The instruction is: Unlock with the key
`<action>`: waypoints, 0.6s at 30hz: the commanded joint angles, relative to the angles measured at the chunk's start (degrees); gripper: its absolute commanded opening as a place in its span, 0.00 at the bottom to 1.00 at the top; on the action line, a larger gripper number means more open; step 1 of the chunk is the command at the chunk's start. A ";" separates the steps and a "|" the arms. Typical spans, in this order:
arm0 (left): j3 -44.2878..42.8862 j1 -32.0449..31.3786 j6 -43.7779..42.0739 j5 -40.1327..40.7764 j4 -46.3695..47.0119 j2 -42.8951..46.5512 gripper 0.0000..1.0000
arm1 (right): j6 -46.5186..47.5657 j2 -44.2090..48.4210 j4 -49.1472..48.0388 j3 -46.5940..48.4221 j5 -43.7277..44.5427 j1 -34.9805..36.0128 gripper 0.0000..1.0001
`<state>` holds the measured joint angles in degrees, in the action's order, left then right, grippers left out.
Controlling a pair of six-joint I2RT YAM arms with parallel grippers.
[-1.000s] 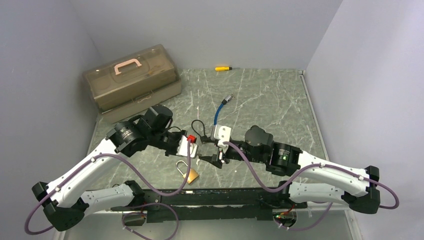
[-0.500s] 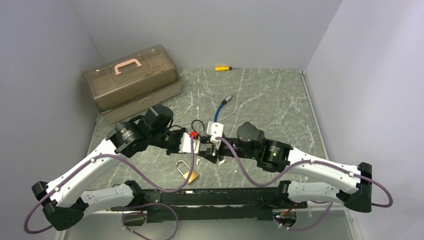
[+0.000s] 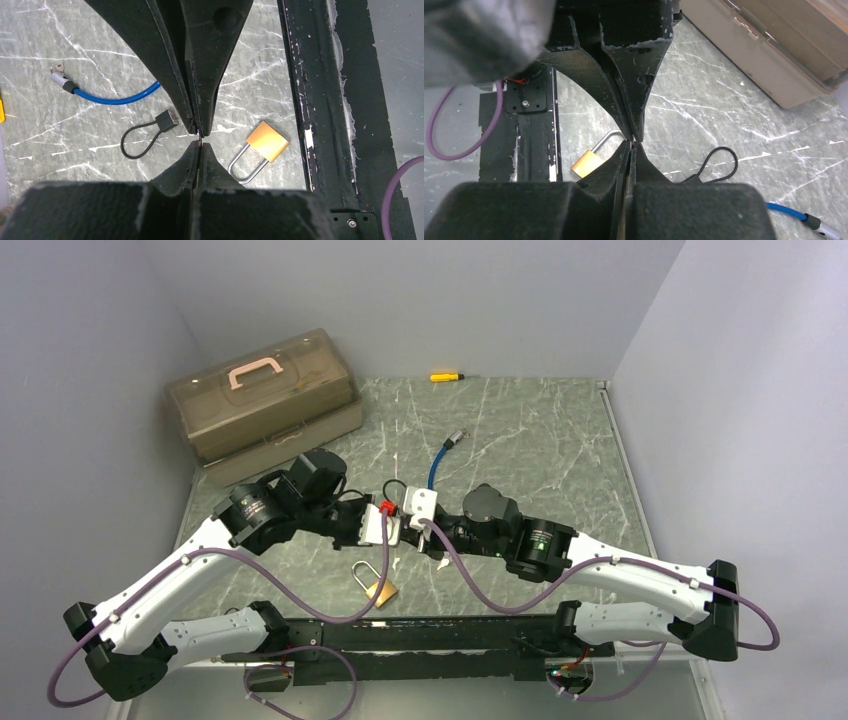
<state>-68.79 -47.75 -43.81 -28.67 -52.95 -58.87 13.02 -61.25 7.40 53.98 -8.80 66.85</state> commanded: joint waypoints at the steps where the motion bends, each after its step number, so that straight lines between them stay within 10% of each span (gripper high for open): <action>1: -3.08 -0.37 1.08 -2.20 1.12 0.05 0.00 | 1.64 1.42 -1.60 2.17 1.72 -0.18 0.00; 13: -4.86 -0.42 1.18 -2.10 1.36 -0.99 0.00 | 1.99 1.10 3.88 1.48 1.98 -0.14 0.00; 18: -5.15 -0.43 1.10 -2.45 0.88 -1.25 0.00 | 1.43 0.29 4.53 1.57 3.46 -0.17 0.17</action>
<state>-70.61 -47.83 -43.72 -28.75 -53.65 -60.29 14.31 -60.69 8.58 54.48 -7.62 66.85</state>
